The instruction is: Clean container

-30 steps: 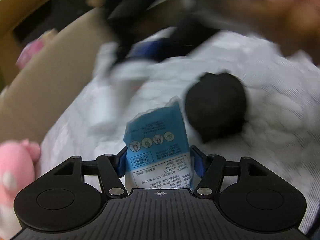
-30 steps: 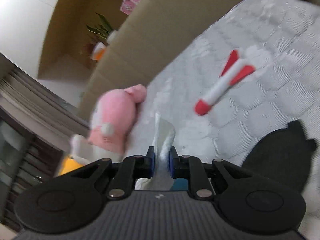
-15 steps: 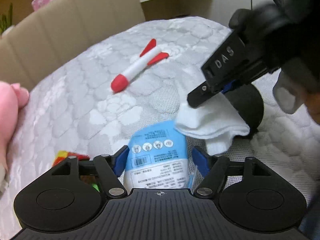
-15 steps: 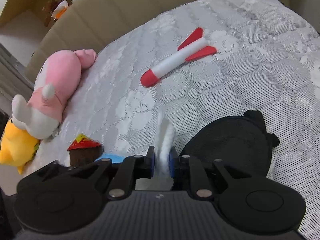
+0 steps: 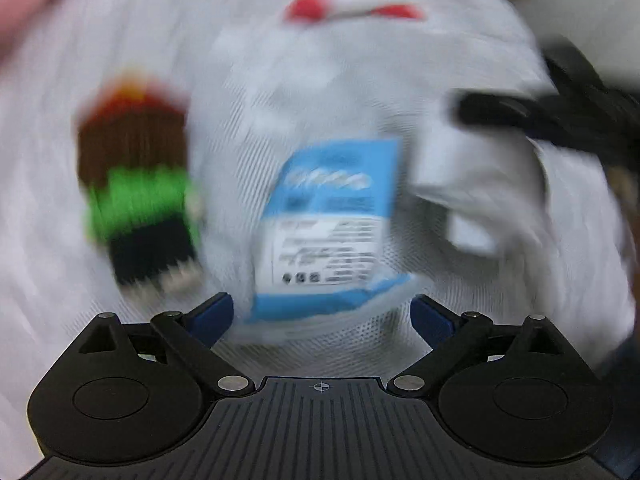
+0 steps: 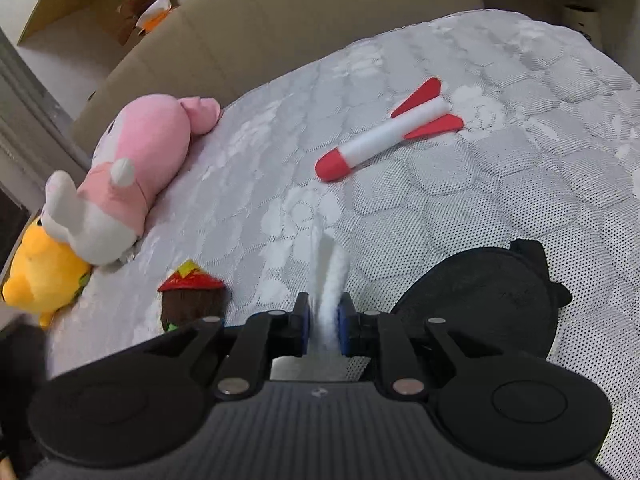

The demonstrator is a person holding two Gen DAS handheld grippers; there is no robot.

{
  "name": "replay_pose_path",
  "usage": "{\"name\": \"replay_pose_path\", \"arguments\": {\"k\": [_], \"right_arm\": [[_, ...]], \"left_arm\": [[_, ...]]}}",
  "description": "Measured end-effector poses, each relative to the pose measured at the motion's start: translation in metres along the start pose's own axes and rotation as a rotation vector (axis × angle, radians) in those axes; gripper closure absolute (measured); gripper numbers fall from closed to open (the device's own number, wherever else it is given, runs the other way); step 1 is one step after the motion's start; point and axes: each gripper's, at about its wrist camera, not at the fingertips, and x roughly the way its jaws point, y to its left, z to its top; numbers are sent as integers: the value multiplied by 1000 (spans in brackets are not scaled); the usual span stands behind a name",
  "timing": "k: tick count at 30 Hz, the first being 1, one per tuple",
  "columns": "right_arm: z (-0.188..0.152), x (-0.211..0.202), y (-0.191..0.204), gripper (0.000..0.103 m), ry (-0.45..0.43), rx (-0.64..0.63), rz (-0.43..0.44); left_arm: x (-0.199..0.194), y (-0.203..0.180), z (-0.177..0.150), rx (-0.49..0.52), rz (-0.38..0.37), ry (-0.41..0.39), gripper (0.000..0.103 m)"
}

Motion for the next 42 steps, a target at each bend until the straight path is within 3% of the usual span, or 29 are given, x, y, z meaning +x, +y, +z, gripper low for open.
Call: {"name": "replay_pose_path", "arguments": {"k": [1,2,3,4,5,7,9,10,13,15,18,19,20,22,24,26,29,31,35,37,40,42], "right_arm": [[0,1,1,86,0,-3,-1],[0,1,1,86,-1,-5,-3],[0,1,1,86,-6,-3,-5],[1,0,-1,86,-14,2,-5],[2,-1,-2,86,-21,8,-6],[4,-3,-4,86,-38,25,6],[5,-7,-6,86,-59,47,32],[5,-9,-7,86,-75,61,59],[8,-14,-8,86,-106,110,174],[10,-7,-3,86,-94,116,223],[12,13,8,86,-39,72,219],[12,20,12,86,-13,49,210],[11,28,14,86,20,36,205],[8,47,10,86,112,53,209],[2,64,2,84,202,94,189],[-2,70,-1,80,237,87,136],[-2,68,1,84,233,43,63],[-2,66,3,85,216,11,14],[2,57,-8,90,176,100,59],[5,41,-11,90,119,123,61],[6,15,-12,90,37,116,57],[6,-2,-12,90,-19,115,45]], "left_arm": [[-2,5,2,-39,-23,-19,5],[-4,8,3,-69,-42,-41,17],[-8,7,5,-44,-29,-73,36],[-13,-1,6,46,36,-114,47],[-18,-14,4,178,146,-179,56],[-15,-51,-10,579,445,-323,56],[0,-76,-34,881,608,-391,56],[7,-84,-44,957,613,-376,54],[18,-97,-61,1028,515,-275,53],[20,-101,-66,1063,513,-277,54],[7,-98,-59,999,468,-273,44],[-3,-93,-54,952,440,-280,36],[-16,-86,-47,886,405,-290,21],[-42,-70,-34,749,333,-310,10],[-60,-48,-19,582,295,-326,10],[-77,-22,-3,387,288,-347,9],[-78,19,17,75,298,-324,9],[-66,31,28,-22,315,-303,9],[-33,23,48,27,309,-304,8],[-16,21,51,116,354,-318,8],[7,2,50,331,474,-324,32],[10,-11,40,459,453,-328,33]]}}
